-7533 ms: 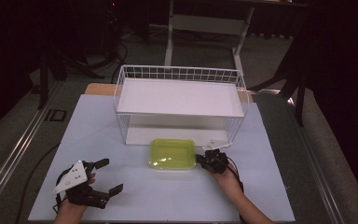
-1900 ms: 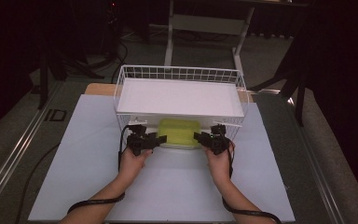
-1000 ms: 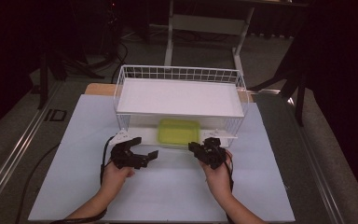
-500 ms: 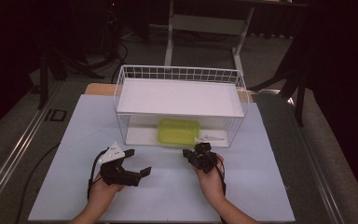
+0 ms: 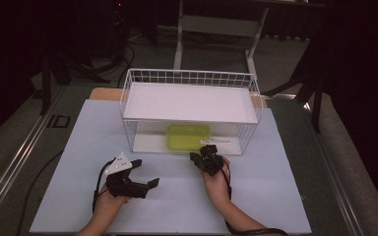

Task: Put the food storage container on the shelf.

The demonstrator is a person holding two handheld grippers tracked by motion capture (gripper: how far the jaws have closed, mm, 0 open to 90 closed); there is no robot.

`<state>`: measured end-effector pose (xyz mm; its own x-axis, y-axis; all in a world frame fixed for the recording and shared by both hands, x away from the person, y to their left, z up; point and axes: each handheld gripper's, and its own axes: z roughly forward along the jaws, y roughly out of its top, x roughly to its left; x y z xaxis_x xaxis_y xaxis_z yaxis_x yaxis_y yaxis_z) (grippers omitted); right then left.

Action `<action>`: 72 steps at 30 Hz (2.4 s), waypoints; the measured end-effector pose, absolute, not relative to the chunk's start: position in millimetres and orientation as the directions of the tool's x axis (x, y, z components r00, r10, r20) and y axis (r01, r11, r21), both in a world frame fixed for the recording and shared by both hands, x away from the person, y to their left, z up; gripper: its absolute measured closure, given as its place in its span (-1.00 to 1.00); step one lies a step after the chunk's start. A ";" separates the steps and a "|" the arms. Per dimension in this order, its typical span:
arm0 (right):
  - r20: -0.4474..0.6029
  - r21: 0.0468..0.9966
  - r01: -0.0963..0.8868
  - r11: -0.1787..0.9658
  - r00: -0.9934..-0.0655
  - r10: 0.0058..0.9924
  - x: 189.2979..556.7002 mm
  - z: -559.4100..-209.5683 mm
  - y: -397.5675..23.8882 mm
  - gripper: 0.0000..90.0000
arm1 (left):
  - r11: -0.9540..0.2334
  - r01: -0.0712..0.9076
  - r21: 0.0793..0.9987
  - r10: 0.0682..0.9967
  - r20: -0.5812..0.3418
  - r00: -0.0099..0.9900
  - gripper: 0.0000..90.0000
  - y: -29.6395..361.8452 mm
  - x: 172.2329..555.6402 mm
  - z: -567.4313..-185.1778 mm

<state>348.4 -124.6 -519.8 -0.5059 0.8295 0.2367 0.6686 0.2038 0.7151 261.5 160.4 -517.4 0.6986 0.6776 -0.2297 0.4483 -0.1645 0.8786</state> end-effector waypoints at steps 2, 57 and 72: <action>0.233 0.716 0.667 0.207 -0.507 0.830 352.3 -521.7 -120.3 1.00 | -0.174 0.444 0.879 0.679 -0.220 0.701 -0.95 159.8 261.4 -517.4; 0.245 0.727 0.671 0.146 -0.452 0.858 394.3 -520.8 -98.8 1.00 | -0.186 0.421 0.888 0.672 -0.198 0.714 -0.95 159.3 258.0 -517.5; 0.249 0.741 0.640 0.202 -0.542 0.802 355.2 -509.5 -112.9 0.86 | -0.235 0.408 0.882 0.631 -0.181 0.754 -0.95 153.2 254.8 -506.7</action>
